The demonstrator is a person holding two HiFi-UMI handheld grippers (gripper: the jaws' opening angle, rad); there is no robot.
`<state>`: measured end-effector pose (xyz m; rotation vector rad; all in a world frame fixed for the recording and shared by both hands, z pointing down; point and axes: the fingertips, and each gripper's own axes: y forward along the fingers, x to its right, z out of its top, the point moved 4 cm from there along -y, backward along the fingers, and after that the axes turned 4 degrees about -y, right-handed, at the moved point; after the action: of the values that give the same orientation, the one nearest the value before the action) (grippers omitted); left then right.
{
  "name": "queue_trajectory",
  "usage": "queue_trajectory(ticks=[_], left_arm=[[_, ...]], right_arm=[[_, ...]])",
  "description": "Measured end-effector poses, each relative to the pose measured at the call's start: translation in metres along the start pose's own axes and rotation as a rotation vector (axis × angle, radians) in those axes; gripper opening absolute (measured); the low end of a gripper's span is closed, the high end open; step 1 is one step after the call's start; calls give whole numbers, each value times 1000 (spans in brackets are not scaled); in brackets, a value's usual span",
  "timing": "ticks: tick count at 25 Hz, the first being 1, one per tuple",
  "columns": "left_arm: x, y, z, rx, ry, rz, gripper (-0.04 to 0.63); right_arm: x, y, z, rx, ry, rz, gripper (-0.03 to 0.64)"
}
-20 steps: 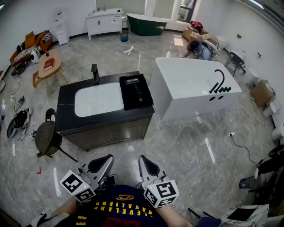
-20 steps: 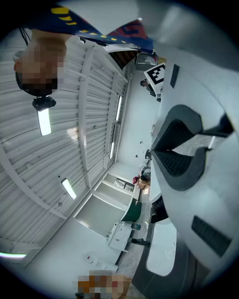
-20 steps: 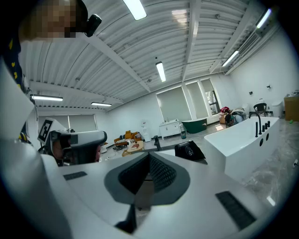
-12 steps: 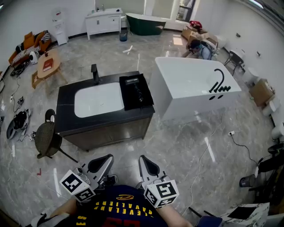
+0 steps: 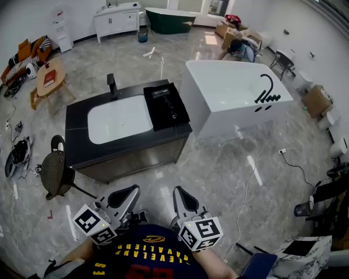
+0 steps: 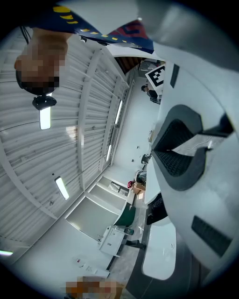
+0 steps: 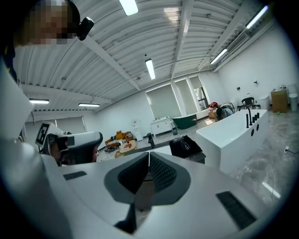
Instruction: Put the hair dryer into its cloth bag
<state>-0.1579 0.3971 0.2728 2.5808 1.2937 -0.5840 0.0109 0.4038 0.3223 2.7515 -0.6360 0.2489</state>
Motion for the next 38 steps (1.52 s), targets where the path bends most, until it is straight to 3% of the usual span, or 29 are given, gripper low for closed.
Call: queue_trajectory(ticks=[8, 15, 27, 38], left_arm=[[-72, -14, 8, -1, -54, -19, 2], [-115, 9, 5, -44, -125, -3, 2], [-129, 124, 23, -30, -70, 97, 3], [-141, 208, 41, 37, -61, 314, 2]], right_arm=[[-15, 32, -12, -59, 10, -91, 9], [7, 46, -20, -117, 62, -152, 9], [120, 113, 25, -90, 76, -21, 9], [222, 177, 56, -142, 74, 142, 9]])
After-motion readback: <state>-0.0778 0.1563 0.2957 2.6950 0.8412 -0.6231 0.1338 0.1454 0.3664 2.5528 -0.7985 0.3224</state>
